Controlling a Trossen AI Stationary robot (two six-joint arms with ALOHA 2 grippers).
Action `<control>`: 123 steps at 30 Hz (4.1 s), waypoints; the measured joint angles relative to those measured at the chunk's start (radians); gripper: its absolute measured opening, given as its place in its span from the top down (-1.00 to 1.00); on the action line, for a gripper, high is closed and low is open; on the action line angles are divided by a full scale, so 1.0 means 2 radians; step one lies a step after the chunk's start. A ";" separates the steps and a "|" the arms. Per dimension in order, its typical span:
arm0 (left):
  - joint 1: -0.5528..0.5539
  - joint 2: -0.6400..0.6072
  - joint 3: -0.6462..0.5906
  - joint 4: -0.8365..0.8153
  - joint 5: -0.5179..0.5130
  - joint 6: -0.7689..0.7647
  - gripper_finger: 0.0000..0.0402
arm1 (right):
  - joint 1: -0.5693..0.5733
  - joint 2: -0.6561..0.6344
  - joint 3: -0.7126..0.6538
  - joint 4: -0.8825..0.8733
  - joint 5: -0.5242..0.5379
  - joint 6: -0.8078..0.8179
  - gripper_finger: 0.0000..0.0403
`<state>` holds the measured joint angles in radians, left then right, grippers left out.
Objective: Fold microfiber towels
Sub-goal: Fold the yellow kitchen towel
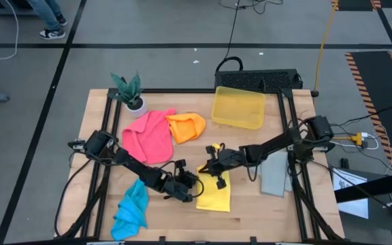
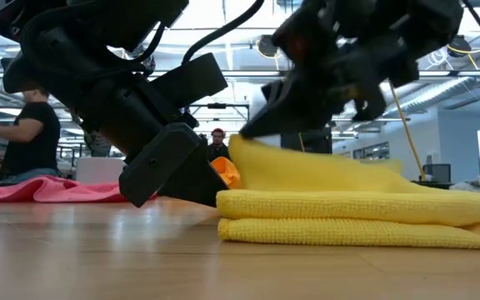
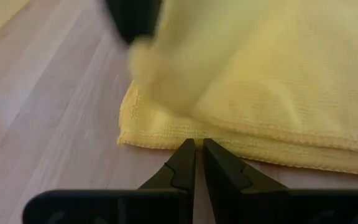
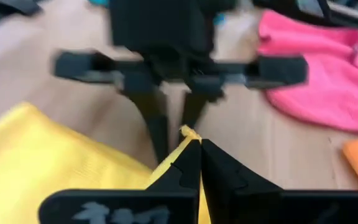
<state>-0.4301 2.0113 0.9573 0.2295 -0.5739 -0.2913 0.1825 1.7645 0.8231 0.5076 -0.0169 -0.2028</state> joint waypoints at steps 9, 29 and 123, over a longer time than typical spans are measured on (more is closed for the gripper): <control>0.000 0.000 -0.003 0.004 0.000 0.000 0.83 | 0.008 -0.066 0.000 0.003 -0.108 0.005 1.00; 0.000 0.000 -0.006 0.008 0.000 -0.001 0.82 | -0.049 0.021 0.000 0.019 -0.083 0.030 1.00; -0.021 -0.121 -0.002 -0.015 -0.007 0.129 -0.06 | 0.135 -0.022 -0.008 0.047 0.218 -0.049 1.00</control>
<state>-0.4711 1.7687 0.9539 0.1993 -0.5870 -0.0336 0.4522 1.7214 0.8062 0.6010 0.4183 -0.3004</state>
